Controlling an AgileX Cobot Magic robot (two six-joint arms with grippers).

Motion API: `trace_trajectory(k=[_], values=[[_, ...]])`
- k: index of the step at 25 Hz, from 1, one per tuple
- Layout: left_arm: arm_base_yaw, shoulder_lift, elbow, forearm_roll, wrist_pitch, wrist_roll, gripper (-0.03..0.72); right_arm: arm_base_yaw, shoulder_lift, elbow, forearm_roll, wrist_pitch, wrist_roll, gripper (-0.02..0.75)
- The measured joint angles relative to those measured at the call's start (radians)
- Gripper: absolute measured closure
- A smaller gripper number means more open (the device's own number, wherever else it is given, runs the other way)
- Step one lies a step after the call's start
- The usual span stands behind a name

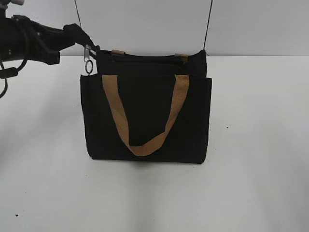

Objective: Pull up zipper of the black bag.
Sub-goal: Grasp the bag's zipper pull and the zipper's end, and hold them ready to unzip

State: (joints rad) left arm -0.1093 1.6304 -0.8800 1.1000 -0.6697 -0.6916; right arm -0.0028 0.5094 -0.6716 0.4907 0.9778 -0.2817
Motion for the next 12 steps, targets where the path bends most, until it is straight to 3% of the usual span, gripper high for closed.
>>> trace_trajectory(k=[5, 9, 12], values=[[0.0, 0.0, -0.064, 0.188, 0.001, -0.197, 0.652, 0.0, 0.189, -0.118, 0.06, -0.009, -0.129, 0.265], [0.0, -0.02, -0.076, 0.232, 0.015, -0.253, 0.652, 0.032, 0.305, -0.181, 0.094, -0.046, -0.145, 0.265], [-0.001, -0.046, -0.077, 0.251, 0.023, -0.293, 0.652, 0.117, 0.407, -0.223, 0.094, -0.075, -0.134, 0.265]])
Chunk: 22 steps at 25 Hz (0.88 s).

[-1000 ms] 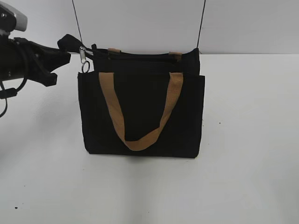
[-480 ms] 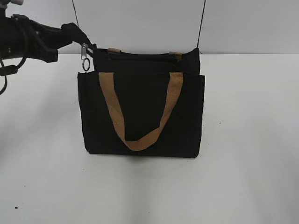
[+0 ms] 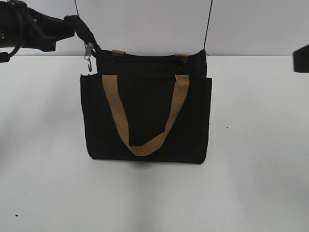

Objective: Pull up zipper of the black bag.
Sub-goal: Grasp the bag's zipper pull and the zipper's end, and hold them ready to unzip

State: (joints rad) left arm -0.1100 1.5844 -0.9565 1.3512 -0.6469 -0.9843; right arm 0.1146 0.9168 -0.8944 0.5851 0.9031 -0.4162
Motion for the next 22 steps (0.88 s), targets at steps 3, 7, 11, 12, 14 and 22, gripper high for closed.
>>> trace_trajectory(k=[3, 7, 11, 12, 14, 22], values=[[0.0, -0.023, 0.0, 0.067, 0.012, -0.059, 0.652, 0.12, 0.087, -0.042, -0.032, -0.055, 0.062, 0.265], [0.0, -0.055, 0.0, 0.177, 0.042, -0.157, 0.652, 0.317, 0.224, -0.103, -0.113, -0.176, 0.155, 0.265], [0.0, -0.097, 0.0, 0.208, 0.046, -0.216, 0.652, 0.474, 0.387, -0.176, -0.138, -0.322, 0.21, 0.274], [0.0, -0.105, 0.0, 0.209, 0.046, -0.224, 0.652, 0.502, 0.433, -0.201, -0.139, -0.348, 0.215, 0.288], [0.0, -0.112, 0.0, 0.215, 0.046, -0.247, 0.652, 0.542, 0.518, -0.254, -0.139, -0.391, 0.219, 0.326], [0.0, -0.117, 0.0, 0.291, 0.037, -0.34, 0.652, 0.612, 0.822, -0.521, -0.128, -0.404, 0.221, 0.39]])
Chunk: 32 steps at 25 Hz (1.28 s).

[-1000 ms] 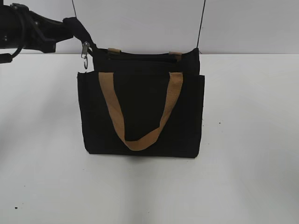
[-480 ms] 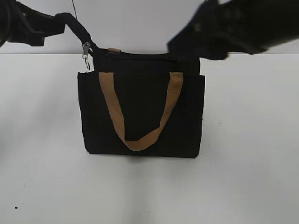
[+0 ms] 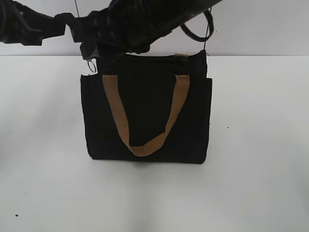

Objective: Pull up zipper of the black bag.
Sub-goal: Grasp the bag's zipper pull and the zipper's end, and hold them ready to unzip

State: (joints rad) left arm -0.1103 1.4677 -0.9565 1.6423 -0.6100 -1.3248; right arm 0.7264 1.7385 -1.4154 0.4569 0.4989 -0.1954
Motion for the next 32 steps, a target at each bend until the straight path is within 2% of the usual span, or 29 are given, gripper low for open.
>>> trace_trajectory(k=[7, 12, 18, 22, 28, 32], values=[[0.0, -0.036, 0.0, 0.029, -0.017, -0.024, 0.652, 0.0, 0.132, -0.11, 0.031, 0.013, 0.001, 0.391], [0.0, -0.055, 0.0, 0.03, -0.022, -0.035, 0.652, 0.0, 0.172, -0.12, 0.031, -0.002, 0.002, 0.394], [0.0, -0.066, 0.0, 0.023, -0.058, -0.036, 0.652, 0.0, 0.201, -0.12, 0.018, -0.009, 0.007, 0.438], [0.0, -0.066, 0.0, 0.017, -0.075, -0.036, 0.652, 0.0, 0.207, -0.12, -0.023, -0.039, 0.05, 0.508], [0.0, -0.066, 0.0, 0.004, -0.086, -0.036, 0.652, 0.0, 0.211, -0.12, -0.038, -0.126, 0.11, 0.715], [0.0, -0.066, 0.0, 0.003, -0.088, -0.036, 0.652, 0.0, 0.222, -0.12, -0.04, -0.132, 0.127, 0.736]])
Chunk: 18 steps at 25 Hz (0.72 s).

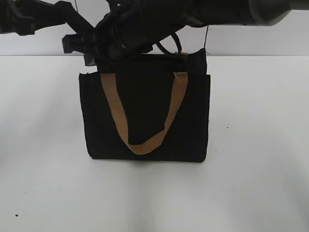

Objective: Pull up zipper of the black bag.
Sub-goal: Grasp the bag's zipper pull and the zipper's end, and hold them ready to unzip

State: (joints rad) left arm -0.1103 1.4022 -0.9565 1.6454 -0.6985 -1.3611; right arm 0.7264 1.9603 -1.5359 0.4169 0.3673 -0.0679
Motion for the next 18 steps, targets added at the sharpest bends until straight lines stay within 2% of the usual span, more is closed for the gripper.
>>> trace_trajectory(k=[9, 14, 18], values=[[0.0, 0.0, 0.0, 0.01, 0.013, -0.001, 0.652, -0.001, -0.044, -0.001, -0.006, 0.149, -0.01, 0.736], [-0.002, 0.0, 0.0, 0.092, 0.055, -0.065, 0.652, -0.019, -0.094, -0.002, -0.006, 0.264, -0.058, 0.737], [-0.007, 0.0, 0.0, 0.109, 0.065, -0.104, 0.653, -0.043, -0.103, -0.006, 0.021, 0.339, -0.12, 0.738]])
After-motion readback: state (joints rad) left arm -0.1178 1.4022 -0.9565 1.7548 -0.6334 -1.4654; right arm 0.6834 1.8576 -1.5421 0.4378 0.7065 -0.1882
